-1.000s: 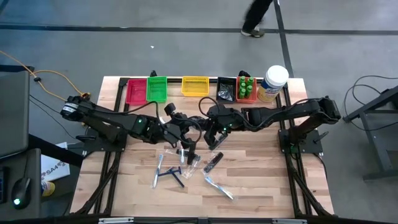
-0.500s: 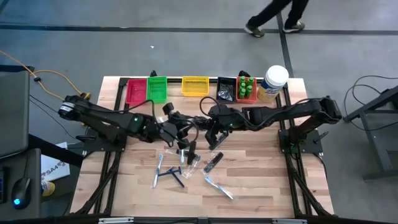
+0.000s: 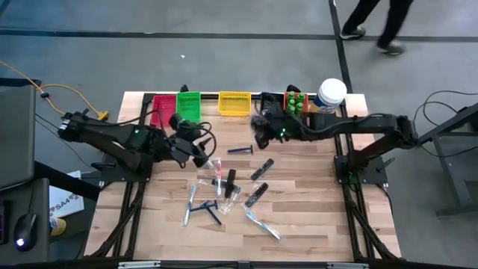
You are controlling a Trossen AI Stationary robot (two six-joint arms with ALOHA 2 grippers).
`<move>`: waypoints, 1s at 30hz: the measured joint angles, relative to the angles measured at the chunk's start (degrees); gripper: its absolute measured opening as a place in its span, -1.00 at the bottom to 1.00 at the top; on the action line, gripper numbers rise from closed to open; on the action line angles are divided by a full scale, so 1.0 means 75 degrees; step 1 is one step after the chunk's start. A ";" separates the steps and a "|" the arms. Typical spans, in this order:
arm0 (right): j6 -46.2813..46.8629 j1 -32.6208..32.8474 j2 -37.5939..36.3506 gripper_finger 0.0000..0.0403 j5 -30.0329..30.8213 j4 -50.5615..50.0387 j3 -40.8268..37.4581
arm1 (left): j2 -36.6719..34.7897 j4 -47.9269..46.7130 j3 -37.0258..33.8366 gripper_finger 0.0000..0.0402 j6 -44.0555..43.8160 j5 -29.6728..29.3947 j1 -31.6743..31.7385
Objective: Pick & Place Travel size toiletries
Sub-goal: Put the black hairbrush into the black bin
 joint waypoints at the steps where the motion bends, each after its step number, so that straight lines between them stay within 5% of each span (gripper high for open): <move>1: 0.0025 -0.0154 -0.0044 -0.88 0.0104 -0.0189 -0.0001 | -0.0047 -0.0172 0.0000 0.10 -0.0122 -0.0003 0.0000; 15: 0.0170 -0.2187 0.0880 -0.87 0.0614 -0.0821 -0.0003 | -0.0186 -0.1264 0.0000 0.10 -0.1005 -0.0014 0.0000; 30: 0.0231 -0.3062 0.2402 -0.84 0.0547 -0.0095 -0.0006 | -0.0186 -0.1268 0.0000 0.10 -0.1002 0.0181 0.0000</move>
